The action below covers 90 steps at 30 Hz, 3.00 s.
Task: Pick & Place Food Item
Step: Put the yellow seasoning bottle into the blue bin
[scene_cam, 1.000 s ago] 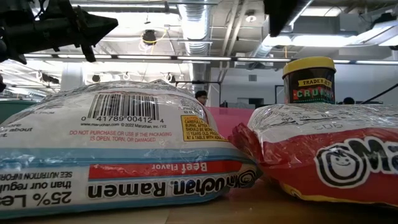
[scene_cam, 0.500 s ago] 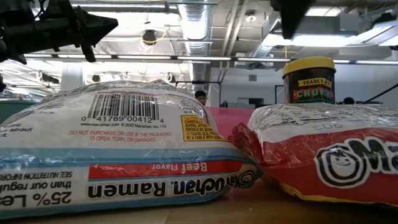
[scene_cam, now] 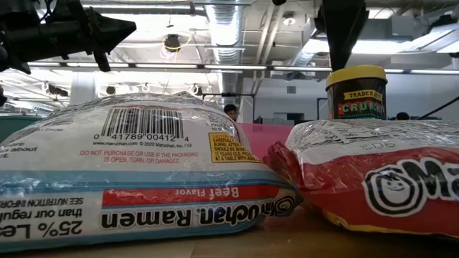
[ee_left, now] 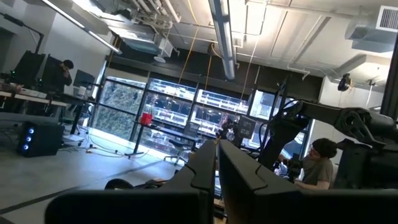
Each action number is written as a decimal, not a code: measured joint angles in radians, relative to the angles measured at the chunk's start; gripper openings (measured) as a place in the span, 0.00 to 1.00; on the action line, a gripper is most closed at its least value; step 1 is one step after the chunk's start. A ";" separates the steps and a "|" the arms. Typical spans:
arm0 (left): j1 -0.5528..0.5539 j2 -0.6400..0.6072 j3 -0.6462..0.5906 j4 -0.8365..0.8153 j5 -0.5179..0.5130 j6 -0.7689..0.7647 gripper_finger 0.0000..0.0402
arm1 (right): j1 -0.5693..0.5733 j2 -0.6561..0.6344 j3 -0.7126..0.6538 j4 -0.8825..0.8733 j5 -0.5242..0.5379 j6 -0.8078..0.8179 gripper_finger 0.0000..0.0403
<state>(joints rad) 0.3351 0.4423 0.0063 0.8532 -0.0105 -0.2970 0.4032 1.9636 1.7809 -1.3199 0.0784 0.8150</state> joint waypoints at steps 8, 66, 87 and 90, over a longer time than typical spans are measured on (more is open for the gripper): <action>0.000 0.000 0.000 0.000 0.000 0.000 0.03 | 0.009 -0.001 -0.021 0.048 -0.009 -0.002 0.69; 0.000 0.000 0.000 0.000 0.000 0.000 0.03 | 0.022 0.006 -0.068 0.076 -0.034 0.032 0.69; 0.000 0.000 0.000 0.000 0.000 -0.030 0.03 | 0.004 0.002 -0.190 0.155 -0.079 0.042 0.69; 0.000 0.000 0.000 0.000 0.000 -0.029 0.03 | 0.005 0.002 -0.190 0.165 -0.077 0.041 0.69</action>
<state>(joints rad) 0.3351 0.4423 0.0063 0.8536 -0.0105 -0.3264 0.4078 1.9660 1.5906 -1.1547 0.0010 0.8564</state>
